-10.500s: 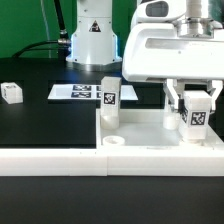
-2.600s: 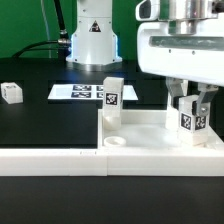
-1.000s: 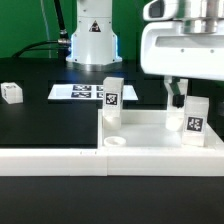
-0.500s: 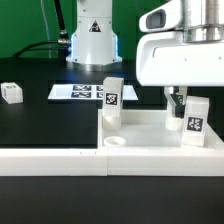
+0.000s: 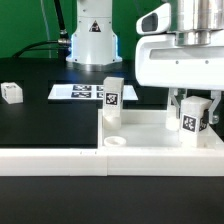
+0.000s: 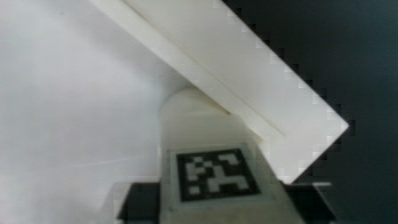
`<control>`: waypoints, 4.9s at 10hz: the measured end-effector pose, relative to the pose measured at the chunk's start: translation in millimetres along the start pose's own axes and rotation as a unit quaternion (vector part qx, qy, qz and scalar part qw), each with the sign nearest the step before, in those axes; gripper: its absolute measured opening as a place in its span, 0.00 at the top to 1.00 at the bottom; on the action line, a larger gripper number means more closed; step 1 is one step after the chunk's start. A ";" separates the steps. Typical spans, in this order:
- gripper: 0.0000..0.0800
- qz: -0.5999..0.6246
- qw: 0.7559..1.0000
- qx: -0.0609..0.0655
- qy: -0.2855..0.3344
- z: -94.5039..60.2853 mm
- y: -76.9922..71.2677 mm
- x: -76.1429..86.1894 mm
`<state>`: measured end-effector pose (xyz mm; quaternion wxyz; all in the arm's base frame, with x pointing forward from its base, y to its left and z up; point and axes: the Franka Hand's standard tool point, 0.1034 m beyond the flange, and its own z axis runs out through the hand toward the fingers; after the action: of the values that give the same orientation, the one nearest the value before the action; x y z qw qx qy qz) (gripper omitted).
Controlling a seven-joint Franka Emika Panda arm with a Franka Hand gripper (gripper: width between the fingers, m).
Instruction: Assemble square table
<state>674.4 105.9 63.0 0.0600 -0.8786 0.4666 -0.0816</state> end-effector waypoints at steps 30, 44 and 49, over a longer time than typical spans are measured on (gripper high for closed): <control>0.35 -0.587 0.807 -0.030 -0.054 -13.4 -3.3 -12.7; 0.63 0.000 0.997 -0.068 -0.020 -11.6 2.1 26.7; 0.63 0.222 0.973 -0.065 -0.017 -9.7 0.3 15.4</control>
Offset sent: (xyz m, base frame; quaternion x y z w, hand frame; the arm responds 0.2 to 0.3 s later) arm 0.0170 0.0054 -0.0040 0.0322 -0.0108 0.4827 0.8751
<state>680.7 92.7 73.7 0.0270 -0.7566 0.6530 -0.0206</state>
